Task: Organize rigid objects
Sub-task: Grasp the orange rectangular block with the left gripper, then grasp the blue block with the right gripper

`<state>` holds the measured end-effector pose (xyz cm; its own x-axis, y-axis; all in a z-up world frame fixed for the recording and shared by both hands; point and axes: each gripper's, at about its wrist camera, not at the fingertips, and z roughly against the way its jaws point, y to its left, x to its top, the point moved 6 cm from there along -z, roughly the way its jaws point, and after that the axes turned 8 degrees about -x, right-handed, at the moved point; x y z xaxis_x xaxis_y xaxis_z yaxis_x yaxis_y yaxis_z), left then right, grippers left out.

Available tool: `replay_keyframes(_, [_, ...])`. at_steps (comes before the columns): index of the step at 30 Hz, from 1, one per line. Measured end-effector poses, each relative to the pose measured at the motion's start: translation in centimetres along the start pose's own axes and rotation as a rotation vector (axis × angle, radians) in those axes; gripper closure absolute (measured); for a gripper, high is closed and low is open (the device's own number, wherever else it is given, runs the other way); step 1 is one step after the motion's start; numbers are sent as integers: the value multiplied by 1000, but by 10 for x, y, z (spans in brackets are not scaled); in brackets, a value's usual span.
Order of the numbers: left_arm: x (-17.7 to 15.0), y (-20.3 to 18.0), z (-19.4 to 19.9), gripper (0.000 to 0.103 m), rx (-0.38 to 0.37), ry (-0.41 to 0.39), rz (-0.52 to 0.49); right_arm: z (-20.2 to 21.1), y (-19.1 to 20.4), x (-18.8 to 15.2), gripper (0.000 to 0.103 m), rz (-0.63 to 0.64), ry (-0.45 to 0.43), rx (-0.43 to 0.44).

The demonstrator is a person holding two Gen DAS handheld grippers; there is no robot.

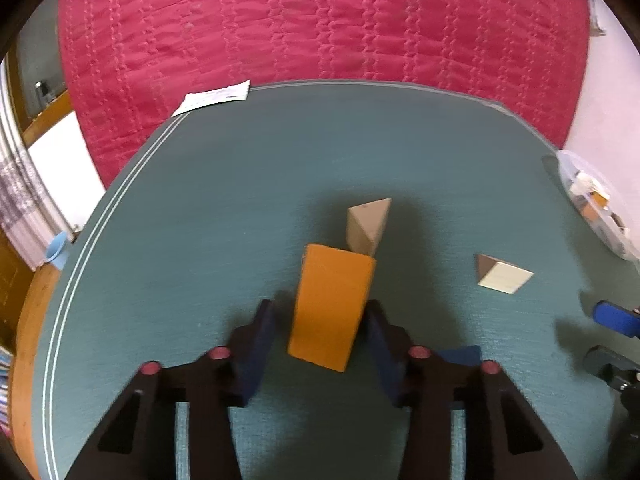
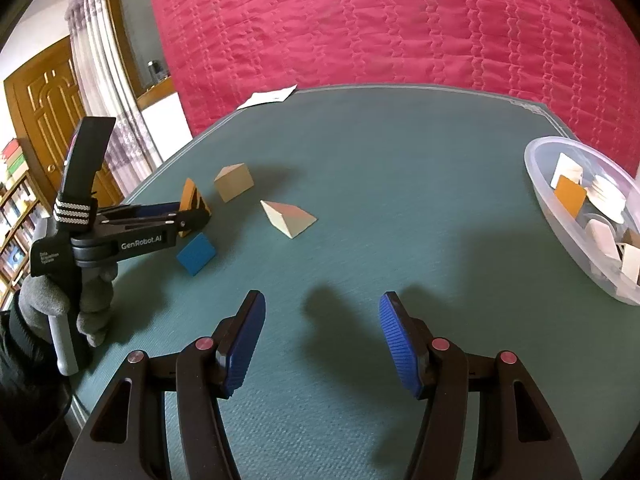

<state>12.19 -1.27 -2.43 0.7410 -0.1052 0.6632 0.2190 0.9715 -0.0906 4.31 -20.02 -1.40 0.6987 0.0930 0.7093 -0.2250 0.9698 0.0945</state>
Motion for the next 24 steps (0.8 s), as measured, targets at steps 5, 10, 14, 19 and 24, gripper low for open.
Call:
replay_keyframes(5, [3,3,8,67,-22,-44,22,0,11,-3,42,32,9,30])
replay_keyframes(10, [4,12,14,67,-25,-67,67,-3,32,-7,42,87,30,73])
replay_keyframes(14, [0,13,20,67,-19,-70,64,-11,58,-8,42,152,69,124])
replay_keyframes(19, [-5,19,29,67,-4,-89,57,-28,87,0,42,242,93,136])
replay_keyframes(24, [-8,27,36,67,0,-109,56,-48,100,20,42,246,104,144])
